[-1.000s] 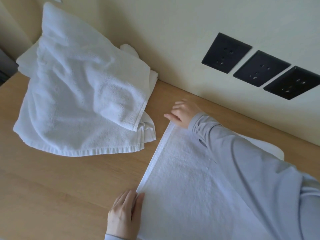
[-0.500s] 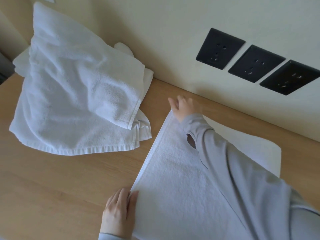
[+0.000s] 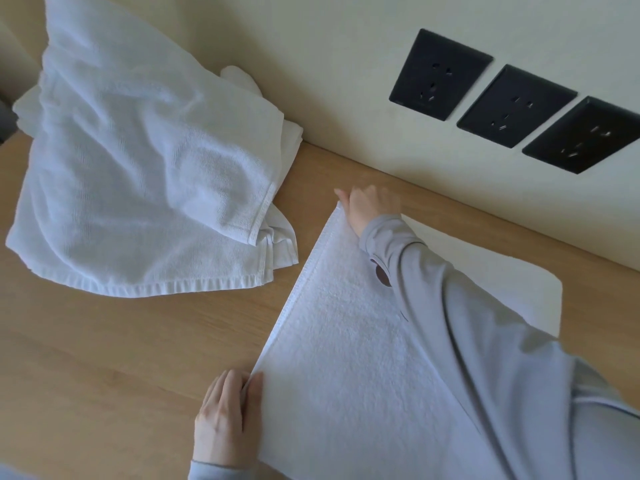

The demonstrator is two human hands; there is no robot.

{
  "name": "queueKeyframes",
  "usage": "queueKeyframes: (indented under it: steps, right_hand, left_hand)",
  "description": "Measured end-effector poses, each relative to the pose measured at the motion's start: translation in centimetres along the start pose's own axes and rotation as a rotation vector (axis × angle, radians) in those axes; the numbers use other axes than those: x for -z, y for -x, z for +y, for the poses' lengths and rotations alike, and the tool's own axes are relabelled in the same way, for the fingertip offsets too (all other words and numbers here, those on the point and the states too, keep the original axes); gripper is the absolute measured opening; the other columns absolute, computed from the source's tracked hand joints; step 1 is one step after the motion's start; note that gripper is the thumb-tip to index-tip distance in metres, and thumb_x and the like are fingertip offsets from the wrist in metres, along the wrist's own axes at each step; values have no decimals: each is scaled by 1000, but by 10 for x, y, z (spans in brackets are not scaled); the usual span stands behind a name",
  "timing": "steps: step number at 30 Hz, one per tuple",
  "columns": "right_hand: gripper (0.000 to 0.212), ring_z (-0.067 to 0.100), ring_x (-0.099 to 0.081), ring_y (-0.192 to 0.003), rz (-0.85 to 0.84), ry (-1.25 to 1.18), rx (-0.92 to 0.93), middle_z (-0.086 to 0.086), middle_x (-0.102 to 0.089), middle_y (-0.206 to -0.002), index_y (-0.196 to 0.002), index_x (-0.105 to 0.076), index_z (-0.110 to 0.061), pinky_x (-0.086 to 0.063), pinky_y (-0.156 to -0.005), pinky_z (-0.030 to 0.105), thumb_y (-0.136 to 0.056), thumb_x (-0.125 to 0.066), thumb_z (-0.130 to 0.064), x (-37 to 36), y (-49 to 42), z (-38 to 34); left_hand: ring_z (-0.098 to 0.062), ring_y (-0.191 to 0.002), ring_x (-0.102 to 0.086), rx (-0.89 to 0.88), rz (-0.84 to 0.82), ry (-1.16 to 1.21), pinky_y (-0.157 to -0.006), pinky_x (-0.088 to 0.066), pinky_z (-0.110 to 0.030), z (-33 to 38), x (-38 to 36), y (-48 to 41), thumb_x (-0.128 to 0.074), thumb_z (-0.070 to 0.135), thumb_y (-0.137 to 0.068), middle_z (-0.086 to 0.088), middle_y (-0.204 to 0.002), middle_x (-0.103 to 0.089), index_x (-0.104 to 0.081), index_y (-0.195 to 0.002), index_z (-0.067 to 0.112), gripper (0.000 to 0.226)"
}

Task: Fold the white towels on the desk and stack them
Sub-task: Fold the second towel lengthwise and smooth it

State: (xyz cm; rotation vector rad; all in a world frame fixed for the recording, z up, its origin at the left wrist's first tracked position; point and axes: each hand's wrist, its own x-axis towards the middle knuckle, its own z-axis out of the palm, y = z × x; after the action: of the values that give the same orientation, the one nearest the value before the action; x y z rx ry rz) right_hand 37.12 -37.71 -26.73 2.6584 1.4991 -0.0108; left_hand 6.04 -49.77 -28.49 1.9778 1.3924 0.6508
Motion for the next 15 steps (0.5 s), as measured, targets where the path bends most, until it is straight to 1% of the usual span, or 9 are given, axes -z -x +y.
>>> queueKeyframes:
  steps: [2, 4, 5, 7, 9, 11, 12, 13, 15]
  right_hand:
    - [52, 30, -59, -90, 52, 35, -29, 8, -60, -95, -114, -50, -8, -36, -63, 35, -97, -26, -51, 10, 4, -1]
    - [43, 29, -54, -100, 162, -9, 47, 8, -55, -112, -119, -46, -9, -41, -80, 39, -99, -26, -42, 22, 17, 3]
    - [38, 29, -53, -103, 221, -131, 151, 9, -54, -117, -119, -49, -9, -41, -86, 40, -99, -29, -34, 26, 31, 3]
    - [34, 32, -54, -109, 286, -411, 428, 12, -56, -124, -119, -55, -4, -41, -94, 43, -95, -36, -19, 29, 74, 0]
    - [39, 28, -45, -127, 199, -426, 719, 12, -50, -136, -127, -52, -3, -30, -109, 43, -95, -37, -18, 17, 125, -4]
    - [46, 21, -28, -140, 24, -285, 885, 7, -38, -147, -138, -43, -9, -20, -114, 44, -97, -37, -29, 0, 148, 6]
    - [50, 19, -22, -142, -37, -215, 881, 5, -32, -151, -142, -37, -13, -18, -115, 46, -96, -37, -34, -5, 142, 18]
    - [54, 18, -18, -143, -51, -157, 818, 2, -27, -153, -145, -31, -16, -16, -115, 48, -95, -36, -38, -8, 127, 31]
    - [56, 16, -14, -144, -77, -131, 569, -2, -20, -155, -147, -23, -21, -14, -116, 47, -96, -31, -41, -8, 91, 54]
  left_hand:
    - [-16, -74, -48, 8, 19, -5, -66, -38, -27, 8, 0, 1, -29, 55, -93, -12, -73, -59, -60, -80, -2, 66]
    - [-28, -97, -53, -62, 74, -164, -80, -39, -37, 26, -3, 1, -35, 38, -93, -17, -101, -65, -60, -107, 2, 46]
    - [-27, -109, -51, -144, 78, -226, -87, -38, -39, 37, -8, 1, -39, 30, -90, -16, -115, -63, -60, -116, 6, 41]
    - [-24, -128, -41, -311, -25, -295, -102, -33, -42, 58, -22, 0, -39, 30, -90, -13, -134, -54, -54, -128, 7, 47]
    - [-21, -137, -27, -326, -169, -378, -110, -21, -42, 63, -32, -1, -27, 40, -95, -13, -143, -43, -40, -137, 5, 56]
    - [-17, -142, -17, -268, -263, -447, -111, -18, -42, 54, -34, -1, -16, 48, -96, -11, -146, -37, -34, -139, 5, 63]
    - [-18, -142, -17, -259, -283, -461, -111, -19, -43, 48, -35, 0, -16, 51, -95, -10, -148, -35, -33, -141, 6, 66]
    - [-20, -141, -21, -260, -288, -470, -111, -20, -42, 43, -36, 1, -19, 52, -94, -9, -149, -34, -34, -142, 7, 67]
    - [-21, -140, -25, -254, -295, -468, -111, -21, -41, 40, -37, 2, -28, 53, -91, -7, -152, -30, -33, -144, 10, 68]
